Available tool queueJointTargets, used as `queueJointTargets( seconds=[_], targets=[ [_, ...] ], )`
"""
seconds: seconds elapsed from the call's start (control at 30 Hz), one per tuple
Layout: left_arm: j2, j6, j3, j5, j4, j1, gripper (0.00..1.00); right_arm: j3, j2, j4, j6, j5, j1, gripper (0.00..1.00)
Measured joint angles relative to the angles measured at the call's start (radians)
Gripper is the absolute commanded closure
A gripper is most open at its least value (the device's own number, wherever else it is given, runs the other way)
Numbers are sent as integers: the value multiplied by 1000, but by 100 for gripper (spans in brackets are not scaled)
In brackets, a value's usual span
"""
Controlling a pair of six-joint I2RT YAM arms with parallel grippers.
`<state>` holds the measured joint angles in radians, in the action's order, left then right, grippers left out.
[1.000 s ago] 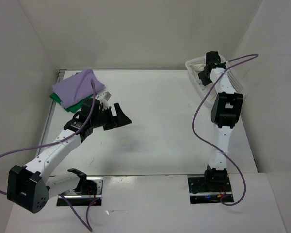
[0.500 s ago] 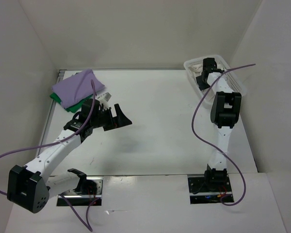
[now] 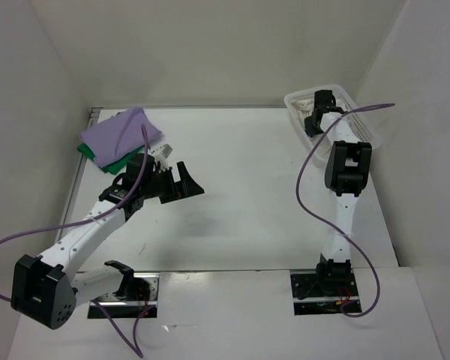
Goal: Fold and stack the t-shirts
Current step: Grab crumpled tshirt from bin with the right arm, then move the tshirt to the center of the board
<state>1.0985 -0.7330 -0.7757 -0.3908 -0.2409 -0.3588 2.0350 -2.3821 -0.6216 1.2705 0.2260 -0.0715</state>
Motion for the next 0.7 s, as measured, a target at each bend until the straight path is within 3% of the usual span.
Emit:
queueJointTargets(
  seconds=[0.3,0.5,0.7],
  targets=[
    [0,-3,0,0,3,0,0,-69,105,108,-50,-23,-1,100],
    [11,-4,-3,0,5,0,0,-246,411,211,-104,-68,-15,100],
    [13,-10,-63,-2,4,0,0,-289,719,263,-185,-168,-40,100]
  ],
)
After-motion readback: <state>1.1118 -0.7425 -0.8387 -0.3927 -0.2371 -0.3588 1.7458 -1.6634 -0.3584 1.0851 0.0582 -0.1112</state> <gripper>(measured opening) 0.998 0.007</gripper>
